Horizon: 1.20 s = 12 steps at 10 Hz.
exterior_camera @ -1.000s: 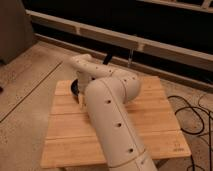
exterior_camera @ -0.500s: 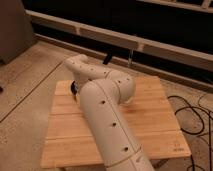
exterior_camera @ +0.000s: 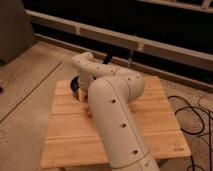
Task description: Push the ceramic bowl across the table
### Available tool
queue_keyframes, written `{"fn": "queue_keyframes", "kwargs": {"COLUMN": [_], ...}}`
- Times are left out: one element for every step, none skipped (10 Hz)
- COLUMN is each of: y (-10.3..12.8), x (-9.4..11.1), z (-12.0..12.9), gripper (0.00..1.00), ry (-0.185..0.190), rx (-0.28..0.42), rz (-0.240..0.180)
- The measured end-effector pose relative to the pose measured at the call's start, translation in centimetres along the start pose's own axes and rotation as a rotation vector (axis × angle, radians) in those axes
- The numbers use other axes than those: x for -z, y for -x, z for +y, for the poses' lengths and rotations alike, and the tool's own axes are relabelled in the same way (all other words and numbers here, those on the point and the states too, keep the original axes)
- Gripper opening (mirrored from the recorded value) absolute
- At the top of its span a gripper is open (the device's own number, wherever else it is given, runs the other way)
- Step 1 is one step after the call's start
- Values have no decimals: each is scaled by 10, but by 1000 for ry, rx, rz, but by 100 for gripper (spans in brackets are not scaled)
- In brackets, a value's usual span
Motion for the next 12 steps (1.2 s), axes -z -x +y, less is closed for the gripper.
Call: {"fn": "queue_keyframes", "kwargs": {"y": [-1,-1,0,5,9,13,16,13,5,-6,-32,-47], "x": [-2,-6,-8,-4,0,5,10,13,12,11,6,3], "z": [-1,-2,-4,-11,-16,-18,-18,-17,-12,-5,13,24], "gripper": [65,65,65,65,65,65,65,65,65,65,65,65], "ry": [4,4,2,-14,-28,-40,-60,-65,-54,-30,39,90], "rx": [-14,-34,-47,-63,-67,-69,-70,-74,-83,-96,-126,-147], "rz": [-2,-3,-8,-40,-64,-87,-106,-99,-72,-34,64,132]}}
